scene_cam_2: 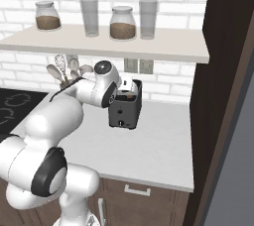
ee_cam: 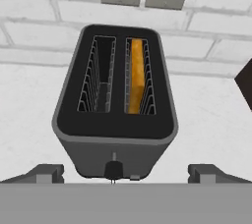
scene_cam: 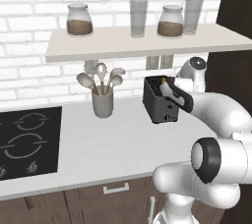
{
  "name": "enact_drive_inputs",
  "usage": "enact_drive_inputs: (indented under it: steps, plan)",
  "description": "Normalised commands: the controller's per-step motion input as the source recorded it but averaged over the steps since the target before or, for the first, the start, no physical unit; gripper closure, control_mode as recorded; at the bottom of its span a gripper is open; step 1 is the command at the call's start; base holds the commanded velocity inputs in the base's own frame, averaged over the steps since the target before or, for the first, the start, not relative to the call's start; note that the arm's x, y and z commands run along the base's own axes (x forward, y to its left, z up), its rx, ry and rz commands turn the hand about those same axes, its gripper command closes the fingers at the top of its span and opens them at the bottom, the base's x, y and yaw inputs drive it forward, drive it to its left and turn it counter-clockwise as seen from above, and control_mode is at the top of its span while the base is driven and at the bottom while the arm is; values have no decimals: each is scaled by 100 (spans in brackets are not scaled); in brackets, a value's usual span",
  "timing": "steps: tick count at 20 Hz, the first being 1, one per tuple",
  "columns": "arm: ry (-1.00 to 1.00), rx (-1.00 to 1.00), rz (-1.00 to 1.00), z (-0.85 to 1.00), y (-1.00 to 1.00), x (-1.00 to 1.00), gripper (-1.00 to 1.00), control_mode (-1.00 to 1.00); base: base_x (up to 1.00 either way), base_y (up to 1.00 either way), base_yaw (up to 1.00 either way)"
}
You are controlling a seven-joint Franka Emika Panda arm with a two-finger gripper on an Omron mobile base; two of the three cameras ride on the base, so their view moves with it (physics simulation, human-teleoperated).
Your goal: Start the toaster. Once the lever pops up, take the bread to the plate on the dining counter.
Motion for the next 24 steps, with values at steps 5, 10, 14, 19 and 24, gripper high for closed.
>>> enact_drive_inputs:
  steps: [5,10,14,19,24]
  plan:
    - [0,0,0,-1,0,21,-100,-100,0,0,0]
    - [0,0,-1,-8,0,27,-100,-100,0,0,0]
    - [0,1,0,-16,0,23,-100,-100,0,0,0]
    - [0,7,0,-21,-2,4,-100,-100,0,0,0]
    - [-2,13,0,-14,-17,0,-100,-100,0,0,0]
